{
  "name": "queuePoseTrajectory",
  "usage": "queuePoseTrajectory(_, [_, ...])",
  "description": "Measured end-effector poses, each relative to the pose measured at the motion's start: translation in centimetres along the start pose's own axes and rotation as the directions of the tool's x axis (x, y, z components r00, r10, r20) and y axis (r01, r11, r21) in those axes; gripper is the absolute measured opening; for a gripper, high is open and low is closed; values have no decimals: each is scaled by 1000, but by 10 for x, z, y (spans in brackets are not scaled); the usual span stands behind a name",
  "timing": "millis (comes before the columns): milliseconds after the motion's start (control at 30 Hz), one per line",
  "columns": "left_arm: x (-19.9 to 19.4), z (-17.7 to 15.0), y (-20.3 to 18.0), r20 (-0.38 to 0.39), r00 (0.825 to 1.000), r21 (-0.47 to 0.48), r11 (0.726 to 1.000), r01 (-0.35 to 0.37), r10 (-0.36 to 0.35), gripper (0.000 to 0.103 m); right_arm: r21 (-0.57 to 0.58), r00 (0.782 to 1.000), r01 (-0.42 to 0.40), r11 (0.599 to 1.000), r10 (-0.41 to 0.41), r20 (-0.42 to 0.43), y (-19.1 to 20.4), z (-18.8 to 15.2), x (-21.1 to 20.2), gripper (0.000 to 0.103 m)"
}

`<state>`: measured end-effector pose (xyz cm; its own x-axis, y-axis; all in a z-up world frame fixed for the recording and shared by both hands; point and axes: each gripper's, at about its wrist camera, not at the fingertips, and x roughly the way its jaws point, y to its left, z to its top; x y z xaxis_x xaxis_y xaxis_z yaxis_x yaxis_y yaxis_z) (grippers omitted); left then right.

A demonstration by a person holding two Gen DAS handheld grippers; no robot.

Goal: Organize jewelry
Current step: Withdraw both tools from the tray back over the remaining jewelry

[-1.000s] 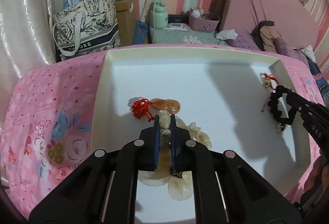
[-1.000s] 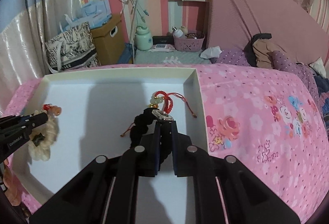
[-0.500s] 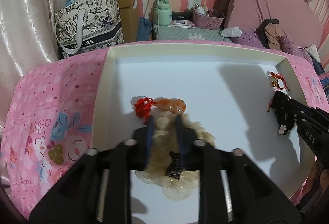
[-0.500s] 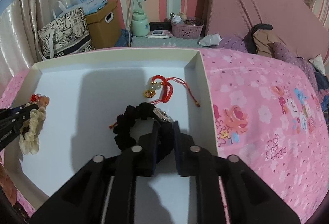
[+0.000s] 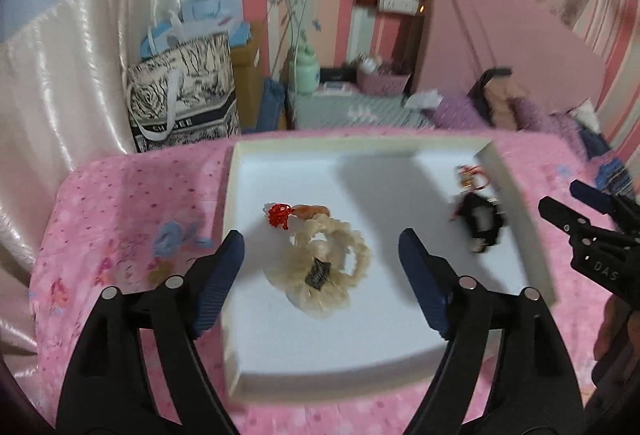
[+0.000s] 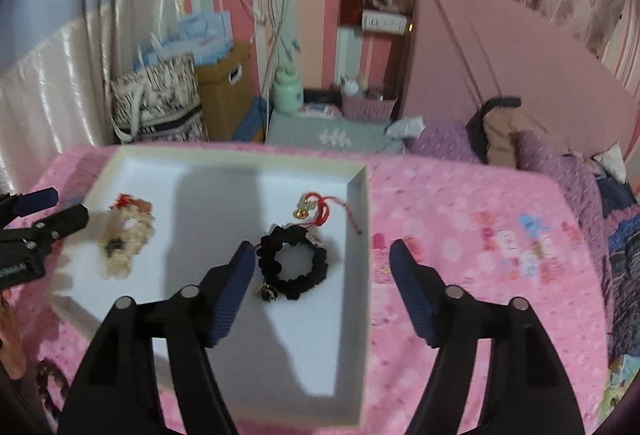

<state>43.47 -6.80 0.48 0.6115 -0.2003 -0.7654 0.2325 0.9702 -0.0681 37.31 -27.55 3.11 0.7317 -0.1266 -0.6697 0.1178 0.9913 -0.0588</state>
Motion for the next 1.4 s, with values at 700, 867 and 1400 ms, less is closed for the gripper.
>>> queuePoseTrajectory(700, [-165, -119, 16, 168, 980, -25, 994, -102, 105, 100, 77, 991, 83, 994, -91, 98, -30, -98, -128, 96])
queuePoseTrajectory(867, [-172, -145, 19, 169, 977, -38, 992, -122, 127, 100, 81, 994, 61, 995, -68, 85, -29, -125, -132, 96])
queuePoseTrajectory(1400, [-148, -198, 29, 79, 989, -78, 990, -119, 125, 100, 78, 996, 91, 993, -93, 16, -32, -188, -118, 95])
